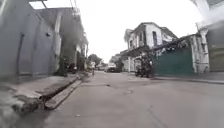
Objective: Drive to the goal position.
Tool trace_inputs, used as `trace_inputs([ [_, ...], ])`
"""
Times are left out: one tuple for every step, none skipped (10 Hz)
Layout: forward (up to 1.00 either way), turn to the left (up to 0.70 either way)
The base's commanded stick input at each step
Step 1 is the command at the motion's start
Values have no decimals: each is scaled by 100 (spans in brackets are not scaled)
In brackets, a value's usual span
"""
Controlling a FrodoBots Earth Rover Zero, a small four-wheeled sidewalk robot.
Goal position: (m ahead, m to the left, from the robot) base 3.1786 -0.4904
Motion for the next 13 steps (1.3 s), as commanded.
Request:
trace_inputs([
  [70, -35],
  [70, -35],
  [70, -35],
  [70, -35],
  [70, -35],
  [70, -35],
  [70, -35],
  [70, -31],
  [70, -2],
  [70, 0],
  [70, 0],
  [70, 0],
  [70, 0],
])
